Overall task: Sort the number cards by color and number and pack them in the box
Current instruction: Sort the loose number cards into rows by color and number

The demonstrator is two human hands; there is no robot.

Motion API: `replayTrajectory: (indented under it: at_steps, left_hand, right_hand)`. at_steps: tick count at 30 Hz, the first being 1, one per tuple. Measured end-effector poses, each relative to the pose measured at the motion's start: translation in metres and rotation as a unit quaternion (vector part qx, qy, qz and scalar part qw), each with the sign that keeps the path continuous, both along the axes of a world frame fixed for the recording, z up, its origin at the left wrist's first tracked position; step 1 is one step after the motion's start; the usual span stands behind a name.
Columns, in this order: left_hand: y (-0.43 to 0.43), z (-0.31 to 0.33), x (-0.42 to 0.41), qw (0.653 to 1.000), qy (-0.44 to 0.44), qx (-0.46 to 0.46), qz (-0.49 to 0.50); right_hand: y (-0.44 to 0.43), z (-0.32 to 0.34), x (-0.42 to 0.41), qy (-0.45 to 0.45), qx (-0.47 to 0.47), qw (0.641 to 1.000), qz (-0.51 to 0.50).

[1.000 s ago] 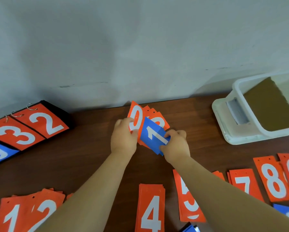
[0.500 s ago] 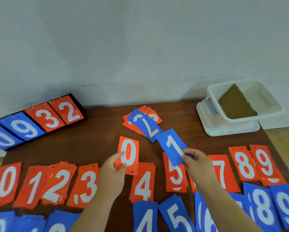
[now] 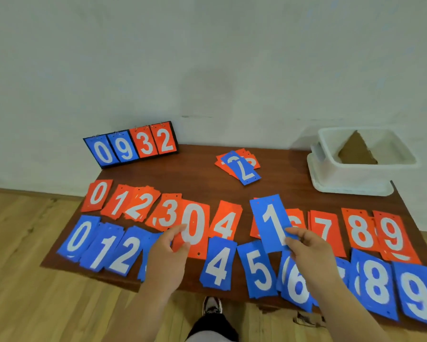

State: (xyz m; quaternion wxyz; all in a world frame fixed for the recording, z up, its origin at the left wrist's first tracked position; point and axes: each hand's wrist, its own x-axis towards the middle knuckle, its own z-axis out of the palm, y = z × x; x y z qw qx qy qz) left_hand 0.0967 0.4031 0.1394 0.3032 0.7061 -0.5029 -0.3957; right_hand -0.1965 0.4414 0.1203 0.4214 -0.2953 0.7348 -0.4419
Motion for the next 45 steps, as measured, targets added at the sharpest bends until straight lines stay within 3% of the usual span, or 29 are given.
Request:
replayTrajectory:
  at_steps: [13, 29, 35, 45]
  left_hand:
    - [0.036, 0.005, 0.104, 0.994, 0.048, -0.046, 0.089]
    - [-0.008, 0.002, 0.331, 0.989, 0.062, -0.055, 0.126]
    - [-0.024, -0.009, 0.362, 0.991, 0.035, -0.019, 0.124]
    - [-0.049, -0.022, 0.357, 0.979, 0.1, -0.028, 0.175]
  right_hand:
    - [-0.013, 0.02, 0.1, 0.041, -0.016, 0.992, 0.116]
    - [-0.065, 0.005, 0.324, 0.058, -0.035, 0.989, 0.13]
    - [-0.073, -0.001, 0.354, 0.056, 0.001, 0.988, 0.145]
    - [-0.12, -0.012, 0.355, 0.043, 0.042, 0.983, 0.175]
